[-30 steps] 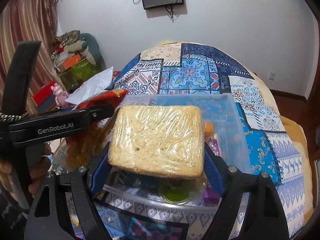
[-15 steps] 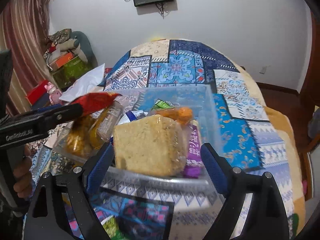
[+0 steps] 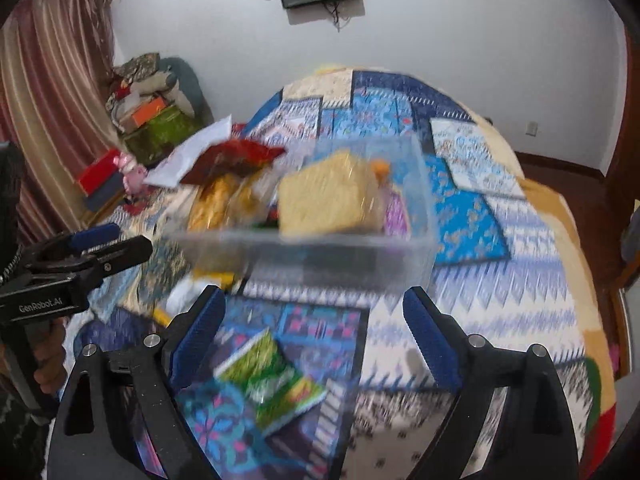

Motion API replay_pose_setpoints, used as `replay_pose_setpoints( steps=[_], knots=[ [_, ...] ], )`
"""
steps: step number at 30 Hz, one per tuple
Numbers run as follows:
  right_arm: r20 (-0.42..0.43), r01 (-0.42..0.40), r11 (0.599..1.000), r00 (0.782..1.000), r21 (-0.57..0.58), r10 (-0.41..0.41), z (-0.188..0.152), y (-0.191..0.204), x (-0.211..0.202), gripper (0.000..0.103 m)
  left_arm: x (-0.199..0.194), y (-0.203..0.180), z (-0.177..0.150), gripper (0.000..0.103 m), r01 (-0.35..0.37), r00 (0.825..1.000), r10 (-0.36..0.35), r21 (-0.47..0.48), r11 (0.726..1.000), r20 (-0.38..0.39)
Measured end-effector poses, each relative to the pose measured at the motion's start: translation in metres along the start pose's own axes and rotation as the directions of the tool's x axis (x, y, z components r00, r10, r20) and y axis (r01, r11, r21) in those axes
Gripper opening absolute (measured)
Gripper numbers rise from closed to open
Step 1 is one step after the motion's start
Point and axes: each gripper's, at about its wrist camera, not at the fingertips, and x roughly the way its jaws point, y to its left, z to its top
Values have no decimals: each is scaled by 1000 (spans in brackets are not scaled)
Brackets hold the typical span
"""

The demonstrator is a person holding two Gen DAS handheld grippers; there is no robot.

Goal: Organize snacks
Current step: 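Grasp the white-yellow snack bag with the left gripper while the right grasps the green pea bag, then lower both held bags into the clear box and open both grippers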

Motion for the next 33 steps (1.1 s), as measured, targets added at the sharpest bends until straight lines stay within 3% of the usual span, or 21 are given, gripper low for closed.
replay_pose_setpoints(
  steps=[10,13,15,20,25,27,33],
  knots=[
    [-193,-21,994,981,-106,0,-46,26,53,89,24,1,-43,87,-10,994,11,12,1000,-106],
    [-185,7,989,982,-145,-35,-43,30,64,89,40,4,-43,87,-20,992,20,2,1000,-127],
    [-176,6,989,984,-146,-31,-39,30,67,79,51,6,-41,87,-25,990,25,1,1000,-136],
    [-156,8,996,988,-93,-22,-30,14,70,39,78,8,-35,87,-18,986,14,-26,1000,-168],
    [-135,-50,999,989,13,52,-36,0,62,36,89,3,-35,72,-42,987,40,-12,999,-153],
    [-125,-53,998,991,24,56,-39,-1,57,36,86,1,-36,56,-35,990,34,-3,999,-138],
    [-104,-66,997,992,43,70,-40,2,45,35,69,-10,-47,50,-31,993,36,43,999,-116]
  ],
)
